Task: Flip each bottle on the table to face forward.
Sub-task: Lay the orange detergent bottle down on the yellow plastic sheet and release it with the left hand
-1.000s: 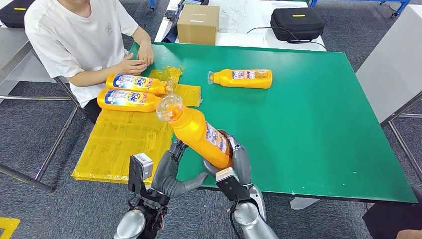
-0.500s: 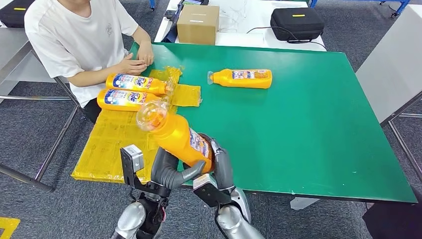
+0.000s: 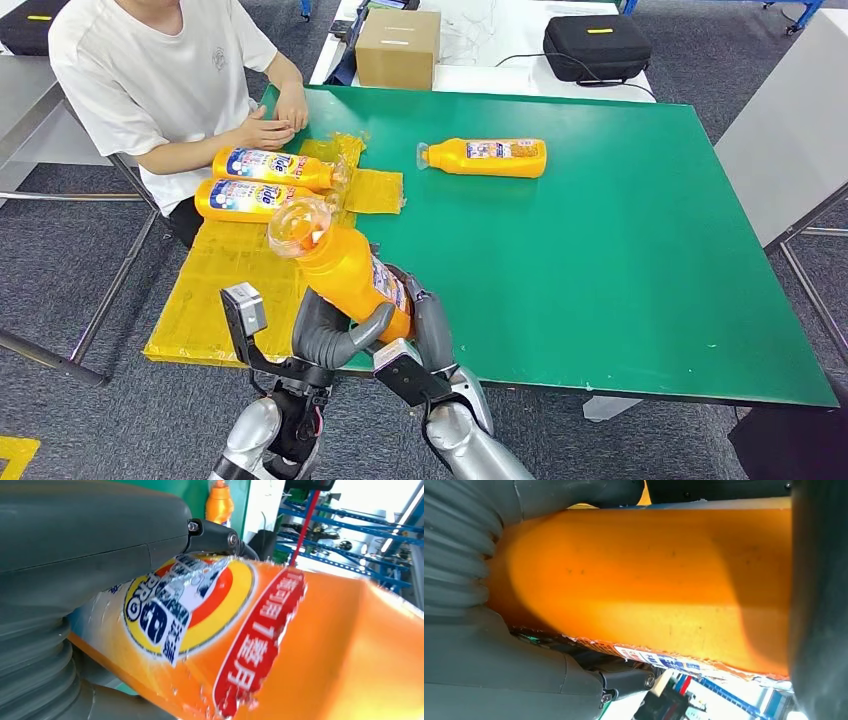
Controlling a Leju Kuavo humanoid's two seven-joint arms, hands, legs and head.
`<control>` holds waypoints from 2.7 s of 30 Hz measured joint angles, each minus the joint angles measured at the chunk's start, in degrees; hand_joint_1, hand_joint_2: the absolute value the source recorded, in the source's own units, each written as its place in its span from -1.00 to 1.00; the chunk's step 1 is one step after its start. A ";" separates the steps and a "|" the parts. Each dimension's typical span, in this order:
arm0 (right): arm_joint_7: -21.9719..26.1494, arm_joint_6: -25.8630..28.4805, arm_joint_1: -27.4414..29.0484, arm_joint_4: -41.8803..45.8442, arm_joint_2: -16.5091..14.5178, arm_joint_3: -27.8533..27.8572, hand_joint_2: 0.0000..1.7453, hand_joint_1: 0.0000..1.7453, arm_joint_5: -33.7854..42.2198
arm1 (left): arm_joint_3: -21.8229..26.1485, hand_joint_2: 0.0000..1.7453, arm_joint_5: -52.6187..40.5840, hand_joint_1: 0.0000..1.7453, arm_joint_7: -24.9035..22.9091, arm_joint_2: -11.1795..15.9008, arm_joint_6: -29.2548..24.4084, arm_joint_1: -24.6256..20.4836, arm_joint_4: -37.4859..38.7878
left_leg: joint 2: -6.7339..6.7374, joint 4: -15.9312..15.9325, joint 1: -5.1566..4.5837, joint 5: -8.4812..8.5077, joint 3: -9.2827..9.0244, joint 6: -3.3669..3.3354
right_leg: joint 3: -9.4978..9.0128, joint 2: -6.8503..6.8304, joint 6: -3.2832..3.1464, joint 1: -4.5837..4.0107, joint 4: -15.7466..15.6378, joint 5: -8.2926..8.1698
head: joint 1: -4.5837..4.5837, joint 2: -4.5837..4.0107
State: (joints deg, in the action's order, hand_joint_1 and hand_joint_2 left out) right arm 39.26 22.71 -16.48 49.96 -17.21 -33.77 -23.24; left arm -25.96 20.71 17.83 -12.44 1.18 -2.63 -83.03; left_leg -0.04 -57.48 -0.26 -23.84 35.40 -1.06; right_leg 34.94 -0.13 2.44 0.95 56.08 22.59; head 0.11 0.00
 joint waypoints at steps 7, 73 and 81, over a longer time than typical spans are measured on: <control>-0.17 -3.03 -0.57 -0.28 -0.01 -0.74 0.50 -0.69 2.07 | 1.26 1.00 -0.09 1.00 1.27 0.09 3.38 0.00 0.00 | 0.02 0.00 0.00 0.00 0.00 0.00 | 0.01 0.00 0.00 0.00 0.00 0.00 | -0.01 0.00; 0.79 15.28 12.19 32.44 2.62 8.46 -1.00 -1.00 16.39 | 13.15 1.00 -83.04 1.00 -7.19 14.26 -11.87 -18.59 30.92 | 0.04 0.00 0.01 0.07 0.04 -0.01 | 0.05 0.01 -0.01 0.00 0.03 -0.02 | -0.01 0.00; 0.79 12.39 11.96 31.56 2.65 8.49 -1.00 -1.00 17.53 | 9.28 1.00 -87.91 -1.00 -7.75 15.72 -5.62 -26.02 40.98 | -0.06 0.00 0.01 0.10 0.03 0.00 | 0.00 -0.04 -0.02 0.00 0.05 -0.03 | -0.01 0.00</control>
State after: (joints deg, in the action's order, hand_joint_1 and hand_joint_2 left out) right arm 40.04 35.10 -4.52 81.53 -14.56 -25.28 -5.71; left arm -16.68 -67.20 10.08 3.28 -4.45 -28.65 -42.05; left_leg -0.10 -57.48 -0.25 -23.74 35.43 -1.06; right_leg 34.93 -0.17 2.42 0.95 56.13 22.56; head 0.10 0.00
